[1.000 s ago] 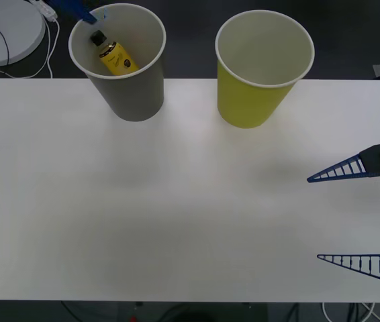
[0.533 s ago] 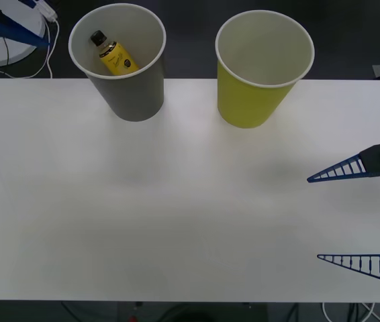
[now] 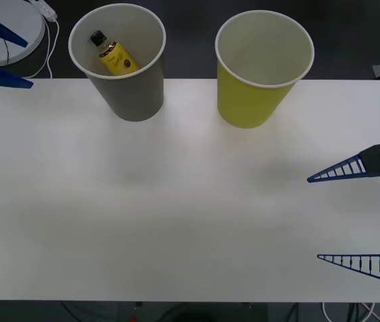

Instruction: Put the can into the green bin and the plastic bottle into the gray bin

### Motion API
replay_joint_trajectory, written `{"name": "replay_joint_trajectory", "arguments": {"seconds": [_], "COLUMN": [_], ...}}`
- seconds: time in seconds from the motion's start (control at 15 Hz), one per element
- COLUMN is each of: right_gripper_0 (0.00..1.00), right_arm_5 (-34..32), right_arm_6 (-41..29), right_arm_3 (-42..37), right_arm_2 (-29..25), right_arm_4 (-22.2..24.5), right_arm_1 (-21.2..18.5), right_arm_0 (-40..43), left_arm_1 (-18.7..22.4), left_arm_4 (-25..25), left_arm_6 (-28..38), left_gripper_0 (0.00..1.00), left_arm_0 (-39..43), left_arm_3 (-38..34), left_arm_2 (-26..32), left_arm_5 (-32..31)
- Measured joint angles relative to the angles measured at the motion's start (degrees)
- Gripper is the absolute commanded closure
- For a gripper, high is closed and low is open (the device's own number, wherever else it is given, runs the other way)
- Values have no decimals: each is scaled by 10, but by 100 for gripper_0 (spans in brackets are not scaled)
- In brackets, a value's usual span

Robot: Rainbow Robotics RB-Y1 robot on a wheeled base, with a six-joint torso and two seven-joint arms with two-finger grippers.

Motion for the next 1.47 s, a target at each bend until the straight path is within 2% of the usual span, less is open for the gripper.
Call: {"name": "replay_joint_trajectory", "arguments": {"seconds": [0.33, 0.93, 1.13, 1.47], "right_gripper_0": [0, 0, 0, 0], "right_arm_5": [0, 0, 0, 0], "right_arm_6": [0, 0, 0, 0], "right_arm_3": [0, 0, 0, 0], "right_arm_2": [0, 0, 0, 0], "right_arm_4": [0, 0, 0, 0], "right_arm_1": [0, 0, 0, 0], "right_arm_0": [0, 0, 0, 0], "left_arm_1": [11, 32, 29, -9], "left_arm_4": [102, 192, 194, 132], "left_arm_6": [-81, -140, -150, -127], "left_gripper_0": [0, 0, 0, 0], "left_arm_0": [71, 155, 214, 378], "left_arm_3": [-31, -145, -191, -288], "left_arm_2": [1, 6, 60, 231], "left_arm_5": [15, 90, 119, 166]}}
